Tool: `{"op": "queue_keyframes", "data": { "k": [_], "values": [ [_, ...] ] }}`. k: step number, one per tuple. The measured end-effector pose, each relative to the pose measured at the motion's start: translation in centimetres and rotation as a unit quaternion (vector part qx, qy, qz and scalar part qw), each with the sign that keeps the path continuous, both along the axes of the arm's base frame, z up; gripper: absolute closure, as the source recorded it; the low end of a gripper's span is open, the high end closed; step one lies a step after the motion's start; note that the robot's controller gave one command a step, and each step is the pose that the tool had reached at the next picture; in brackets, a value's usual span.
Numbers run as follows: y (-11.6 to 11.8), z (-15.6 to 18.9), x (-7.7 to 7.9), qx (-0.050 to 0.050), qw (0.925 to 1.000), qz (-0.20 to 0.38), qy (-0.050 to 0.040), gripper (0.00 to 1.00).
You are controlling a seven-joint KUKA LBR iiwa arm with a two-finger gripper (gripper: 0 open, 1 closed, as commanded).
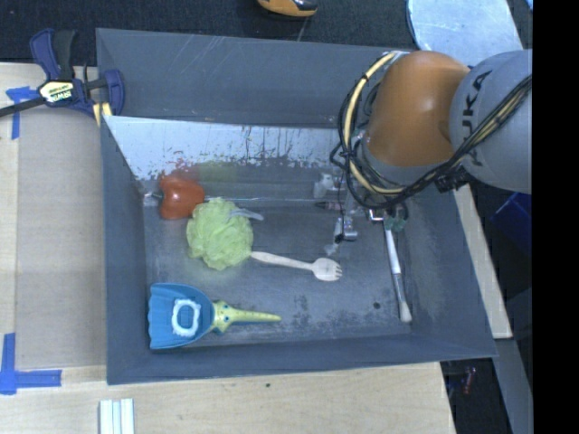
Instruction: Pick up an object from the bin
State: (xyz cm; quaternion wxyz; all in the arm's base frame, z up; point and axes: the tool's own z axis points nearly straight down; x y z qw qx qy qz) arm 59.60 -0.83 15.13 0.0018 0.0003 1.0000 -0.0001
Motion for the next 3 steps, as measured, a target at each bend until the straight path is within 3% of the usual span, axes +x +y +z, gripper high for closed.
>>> {"op": "queue_keyframes", "data": {
  "k": [1,2,3],
  "values": [
    [0.0,0.0,0.0,0.0,1.0,0.0,0.0,1.0],
    [0.0,0.0,0.0,0.0,1.0,0.0,0.0,1.0],
    [1.6,-1.9,-0.4,-0.001,1.0,0.001,-0.004,1.0]
  ]
}}
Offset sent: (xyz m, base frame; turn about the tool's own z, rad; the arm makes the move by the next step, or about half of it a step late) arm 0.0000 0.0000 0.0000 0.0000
